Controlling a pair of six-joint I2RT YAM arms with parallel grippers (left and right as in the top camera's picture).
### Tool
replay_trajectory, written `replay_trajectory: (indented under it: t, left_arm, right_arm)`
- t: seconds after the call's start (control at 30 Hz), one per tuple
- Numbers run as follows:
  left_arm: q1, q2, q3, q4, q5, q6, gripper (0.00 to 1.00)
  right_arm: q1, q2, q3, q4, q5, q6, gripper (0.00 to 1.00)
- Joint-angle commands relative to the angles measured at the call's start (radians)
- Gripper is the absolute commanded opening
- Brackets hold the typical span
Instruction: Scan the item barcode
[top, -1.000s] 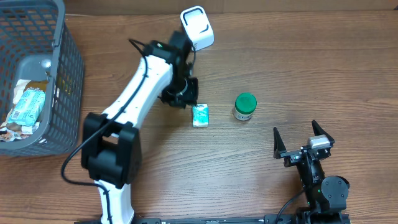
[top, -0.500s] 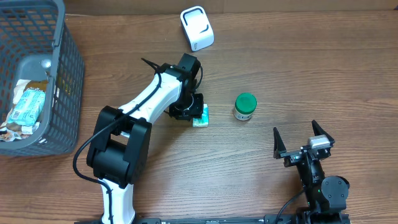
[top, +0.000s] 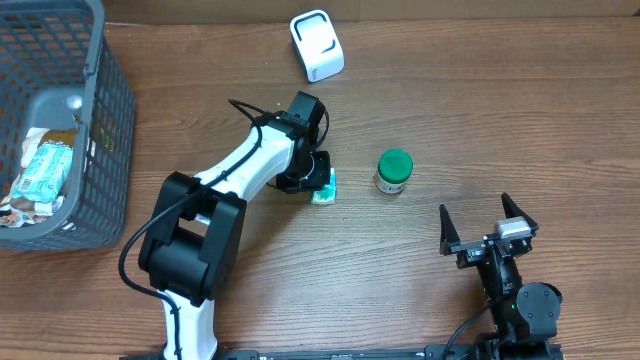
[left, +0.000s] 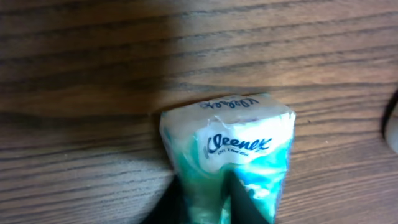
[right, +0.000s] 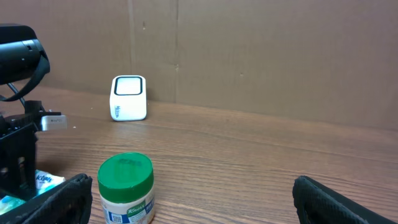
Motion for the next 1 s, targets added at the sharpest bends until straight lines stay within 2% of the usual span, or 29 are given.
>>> replay_trajectory:
  t: [0.0, 0.13, 0.2, 0.43, 0.57, 0.73, 0.97]
  left_arm:
    - [-0.013, 0.013, -0.031, -0.005, -0.021, 0.014, 0.04]
    - [-0.002, -0.002, 0.038, -0.063, -0.029, 0.066, 0.04]
    - [-0.002, -0.008, 0.095, -0.137, -0.09, 0.067, 0.04]
    - [-0.087, -0.011, 0.246, -0.357, -0.478, 0.069, 0.04]
    - [-0.174, -0.011, 0.238, -0.391, -0.697, 0.042, 0.04]
    - [-0.272, -0.011, 0.211, -0.394, -0.889, 0.038, 0.04]
    - [-0.373, -0.011, 0.119, -0.38, -1.078, -0.053, 0.04]
  right_arm:
    - [0.004, -0.007, -0.011, 0.002, -0.005, -0.005, 1.0]
    - [0.004, -0.007, -0.011, 0.002, -0.006, -0.005, 1.0]
    - [0.004, -0.007, -0.011, 0.002, -0.006, -0.005, 1.0]
    - [0.004, -0.007, -0.011, 0.002, -0.006, -0.005, 1.0]
    - [0.004, -0.007, -0.011, 0.002, -0.006, -0.005, 1.0]
    - [0.004, -0.007, -0.011, 0.002, -0.005, -0.005, 1.0]
    - [0.004, -0.007, -0.011, 0.002, -0.006, -0.005, 1.0]
